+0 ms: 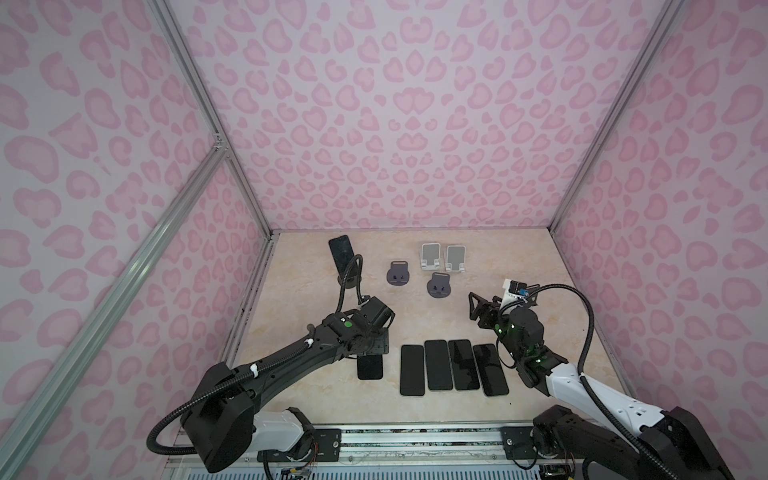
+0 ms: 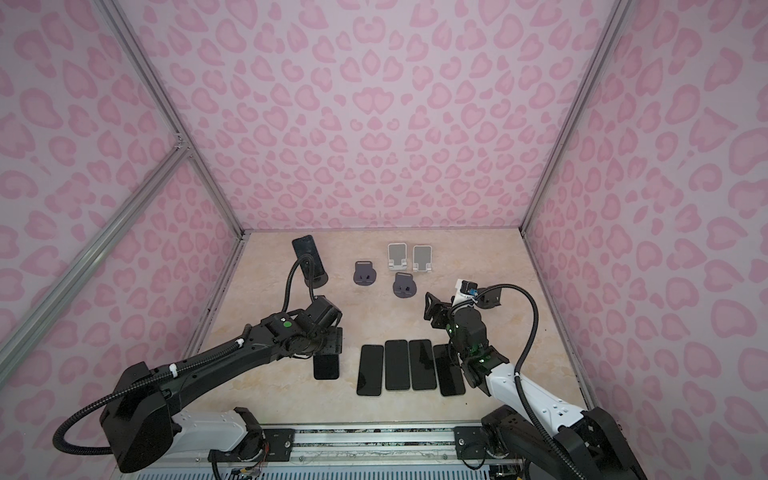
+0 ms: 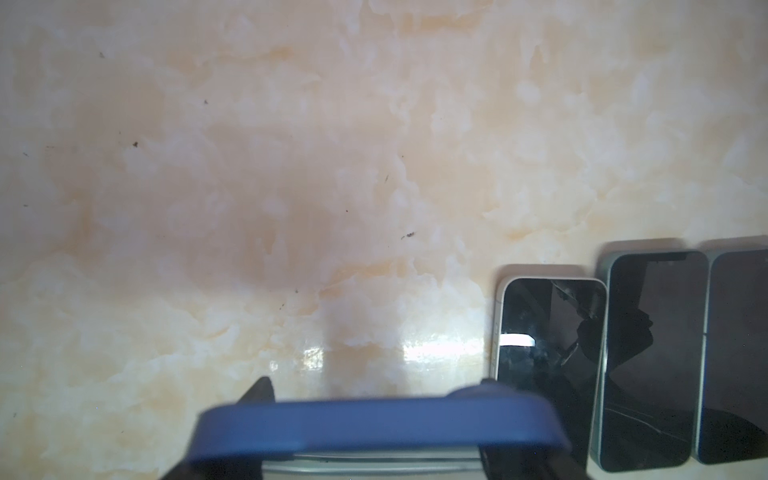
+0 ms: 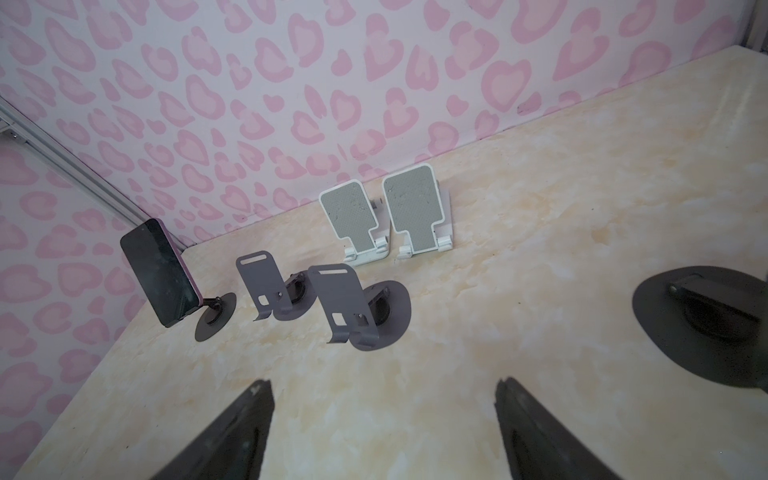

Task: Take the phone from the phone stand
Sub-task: 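Lower the blue-edged phone flat beside the row and open left gripper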

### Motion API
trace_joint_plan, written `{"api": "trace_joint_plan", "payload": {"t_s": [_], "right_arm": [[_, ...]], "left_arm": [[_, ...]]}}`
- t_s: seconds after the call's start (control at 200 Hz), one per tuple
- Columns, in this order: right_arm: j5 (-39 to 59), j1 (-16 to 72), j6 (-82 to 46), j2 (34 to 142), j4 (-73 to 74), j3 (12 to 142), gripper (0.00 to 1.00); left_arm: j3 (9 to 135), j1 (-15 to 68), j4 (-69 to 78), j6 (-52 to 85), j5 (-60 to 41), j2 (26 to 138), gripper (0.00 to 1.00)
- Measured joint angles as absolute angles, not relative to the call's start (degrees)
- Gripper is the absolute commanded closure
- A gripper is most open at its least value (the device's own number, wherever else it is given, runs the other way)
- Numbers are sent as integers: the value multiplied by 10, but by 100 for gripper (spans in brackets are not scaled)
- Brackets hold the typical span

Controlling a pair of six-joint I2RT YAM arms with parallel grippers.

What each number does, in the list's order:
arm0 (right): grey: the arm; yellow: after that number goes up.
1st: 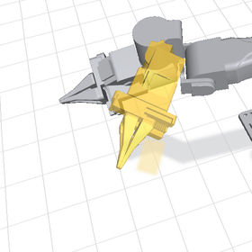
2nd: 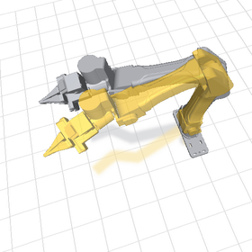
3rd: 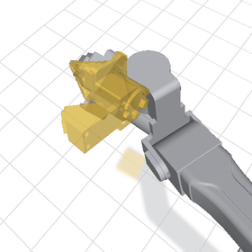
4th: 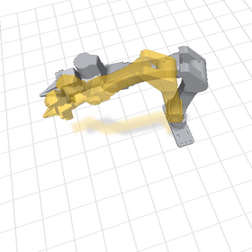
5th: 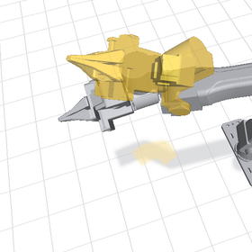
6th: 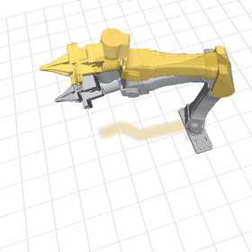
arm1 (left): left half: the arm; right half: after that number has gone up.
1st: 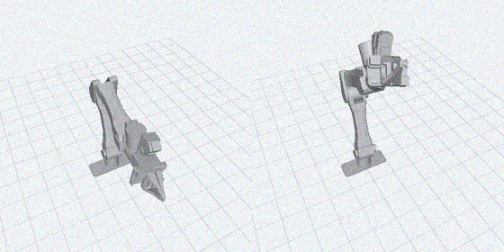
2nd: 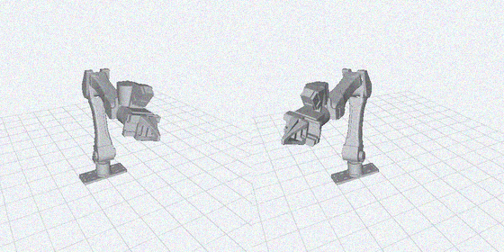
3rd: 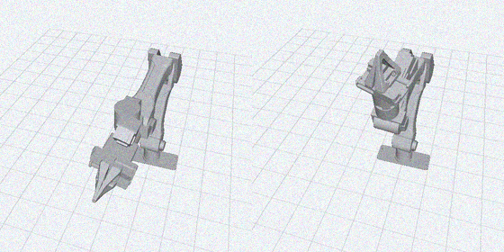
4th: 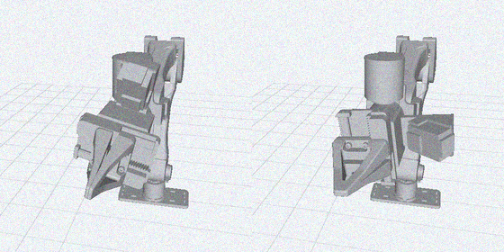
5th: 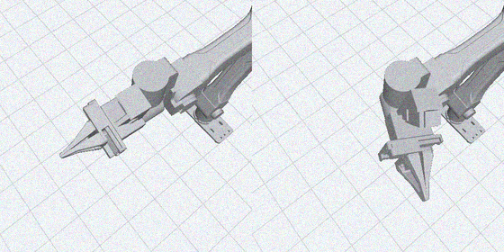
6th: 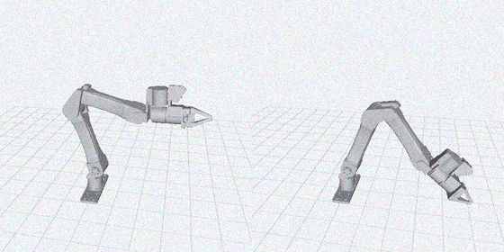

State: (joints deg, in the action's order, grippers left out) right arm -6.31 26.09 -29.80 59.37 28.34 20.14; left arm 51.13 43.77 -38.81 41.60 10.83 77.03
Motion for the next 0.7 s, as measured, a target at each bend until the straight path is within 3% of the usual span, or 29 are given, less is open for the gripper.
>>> {"api": "trace_joint_plan", "payload": {"t_s": [0.705], "right_arm": [[-80, 261, -287, 594, 250, 216, 16]], "left_arm": [[514, 489, -339, 449, 74, 901, 43]]}}
